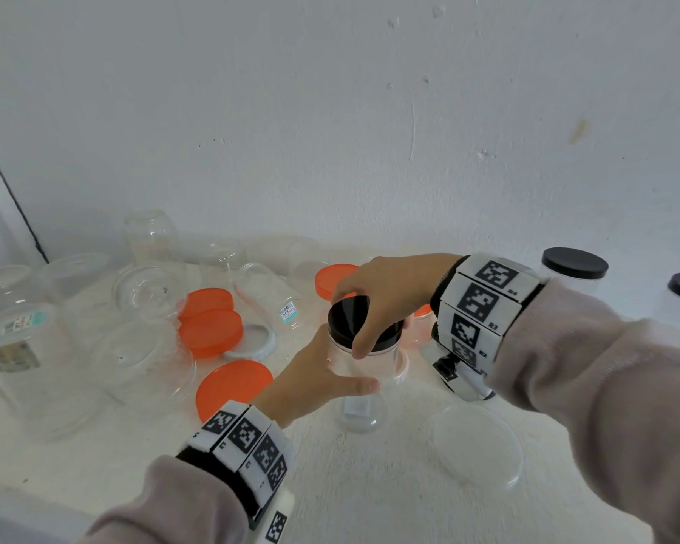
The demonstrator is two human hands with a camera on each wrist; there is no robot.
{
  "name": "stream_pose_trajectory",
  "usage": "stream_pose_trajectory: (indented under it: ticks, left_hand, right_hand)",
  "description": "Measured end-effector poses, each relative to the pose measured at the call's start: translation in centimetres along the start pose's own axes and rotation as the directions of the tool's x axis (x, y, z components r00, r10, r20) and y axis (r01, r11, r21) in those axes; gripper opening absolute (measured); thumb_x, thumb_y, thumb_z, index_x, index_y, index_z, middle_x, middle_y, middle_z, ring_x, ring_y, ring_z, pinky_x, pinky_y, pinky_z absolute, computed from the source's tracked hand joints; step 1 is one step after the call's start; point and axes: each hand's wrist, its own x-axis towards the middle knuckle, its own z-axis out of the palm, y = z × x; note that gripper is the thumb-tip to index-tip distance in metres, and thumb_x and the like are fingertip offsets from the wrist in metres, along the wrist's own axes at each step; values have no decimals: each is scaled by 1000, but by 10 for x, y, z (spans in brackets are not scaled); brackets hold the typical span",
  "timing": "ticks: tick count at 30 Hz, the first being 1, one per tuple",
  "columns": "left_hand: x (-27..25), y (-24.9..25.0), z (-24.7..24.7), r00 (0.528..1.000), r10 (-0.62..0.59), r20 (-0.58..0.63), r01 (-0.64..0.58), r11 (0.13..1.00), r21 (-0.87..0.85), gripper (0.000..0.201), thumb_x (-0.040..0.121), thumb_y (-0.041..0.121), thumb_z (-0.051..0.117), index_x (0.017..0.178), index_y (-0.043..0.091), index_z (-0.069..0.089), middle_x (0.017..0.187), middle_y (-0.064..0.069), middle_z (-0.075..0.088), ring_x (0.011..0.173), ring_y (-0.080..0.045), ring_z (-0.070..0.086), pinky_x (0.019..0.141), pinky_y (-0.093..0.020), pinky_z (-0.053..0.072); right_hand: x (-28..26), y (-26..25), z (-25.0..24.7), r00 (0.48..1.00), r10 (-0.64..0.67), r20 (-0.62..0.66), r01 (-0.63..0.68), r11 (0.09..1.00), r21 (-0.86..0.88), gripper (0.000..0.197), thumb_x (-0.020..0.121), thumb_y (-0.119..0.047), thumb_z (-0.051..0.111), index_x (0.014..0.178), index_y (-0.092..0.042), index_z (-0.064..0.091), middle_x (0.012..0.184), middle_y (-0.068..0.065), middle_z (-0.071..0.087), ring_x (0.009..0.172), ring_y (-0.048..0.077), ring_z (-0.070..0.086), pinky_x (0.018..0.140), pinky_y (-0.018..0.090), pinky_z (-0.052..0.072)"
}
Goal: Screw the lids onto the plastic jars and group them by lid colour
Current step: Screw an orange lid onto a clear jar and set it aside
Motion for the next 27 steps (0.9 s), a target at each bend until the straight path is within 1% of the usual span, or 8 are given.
stream_pose_trajectory:
  ticks: [3,8,14,16,20,23,25,27]
  left_hand:
    - [0,-1,1,1000,4,-15,-4,1000,13,99,60,42,84,142,36,30,134,20,50,125,-1,45,100,-25,38]
    - [0,-2,2,999,-1,-35,1,1000,5,97,57,43,84,140,36,35,128,27,49,121,5,44,88,-15,38]
    - [1,-1,2,1000,19,-14,-19,1000,-4,99,60,37,86,142,35,29,135,17,51,125,-3,47,96,-21,40]
    - [1,-2,3,1000,21,-14,-21,1000,2,99,60,40,86,142,36,29,135,18,51,124,-2,47,96,-21,40]
    - [1,-4,1,1000,8,-26,-8,1000,9,98,58,45,85,139,40,31,131,25,50,123,1,45,96,-21,38]
    - [1,-4,2,999,8,-35,-7,1000,11,97,57,46,85,140,40,34,126,32,48,119,7,44,89,-15,37]
    - [1,-4,2,999,10,-33,-10,1000,9,97,60,43,86,141,40,32,129,30,48,121,5,44,95,-20,37]
    - [1,-4,2,1000,11,-26,-11,1000,1,96,63,38,87,141,40,30,133,23,49,123,2,45,98,-23,39]
  right_hand:
    - [1,0,5,997,53,-57,-52,998,21,67,59,-69,74,113,-35,54,98,-10,57,59,9,64,58,28,53]
    - [3,-3,13,988,117,-104,-124,990,-65,72,65,-82,59,103,-22,49,86,-6,55,57,7,52,49,24,36]
    - [2,-1,-2,993,55,100,-51,998,-46,85,62,-56,80,135,-42,39,128,-13,46,113,16,50,94,40,48]
    - [2,-2,-2,996,52,68,-48,997,-62,82,61,-59,80,132,-41,44,121,-13,49,105,13,54,88,38,50]
    - [4,-4,6,992,115,-45,-118,989,-91,73,60,-78,68,108,-25,56,92,-8,57,60,6,56,53,25,42]
    - [4,-6,11,984,155,-92,-164,982,-96,72,63,-83,60,97,-19,54,81,-5,57,55,8,53,50,25,37]
    - [2,-5,10,989,144,-40,-147,986,-73,72,66,-79,63,108,-22,51,91,-7,57,70,8,56,58,26,42]
    - [-1,-5,6,993,100,60,-98,995,-36,81,68,-67,71,132,-32,38,122,-12,51,105,14,55,80,32,47]
